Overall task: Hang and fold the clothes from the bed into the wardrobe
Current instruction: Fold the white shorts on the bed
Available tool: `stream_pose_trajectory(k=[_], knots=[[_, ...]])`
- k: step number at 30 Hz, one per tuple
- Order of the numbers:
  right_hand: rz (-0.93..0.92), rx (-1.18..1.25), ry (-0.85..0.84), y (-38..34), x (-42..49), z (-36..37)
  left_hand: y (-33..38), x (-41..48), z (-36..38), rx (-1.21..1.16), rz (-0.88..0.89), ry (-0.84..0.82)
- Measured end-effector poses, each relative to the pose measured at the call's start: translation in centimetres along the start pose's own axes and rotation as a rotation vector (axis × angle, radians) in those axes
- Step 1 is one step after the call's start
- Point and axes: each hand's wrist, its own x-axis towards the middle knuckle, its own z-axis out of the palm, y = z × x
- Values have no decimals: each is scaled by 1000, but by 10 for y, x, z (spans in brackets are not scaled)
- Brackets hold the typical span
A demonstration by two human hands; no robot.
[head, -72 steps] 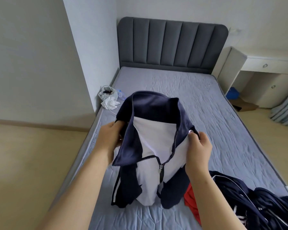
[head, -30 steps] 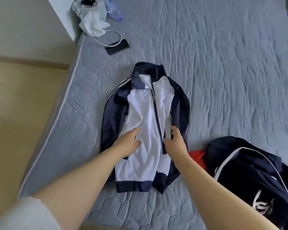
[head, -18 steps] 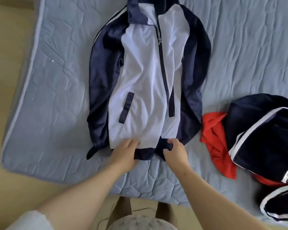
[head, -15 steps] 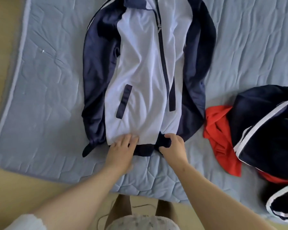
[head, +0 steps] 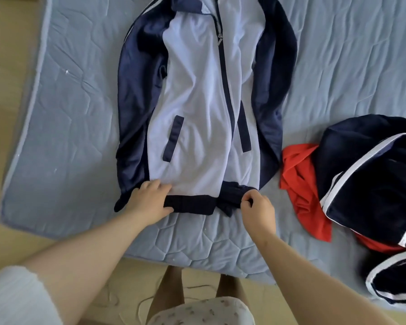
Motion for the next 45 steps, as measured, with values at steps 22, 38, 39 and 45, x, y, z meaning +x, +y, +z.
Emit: stream_pose_trajectory(k=[22, 38, 39, 45], knots=[[298, -195, 119, 51, 2, -91, 18, -34, 23, -870, -766, 365], [267, 13, -20, -31, -14, -15, -41, 6, 7, -1671, -930, 352], [279, 16, -20, -38, -15, -8, -48, 6, 5, -1513, -876, 337], [474, 179, -85, -117, -42, 84, -124, -22, -33, -951, -528, 641]])
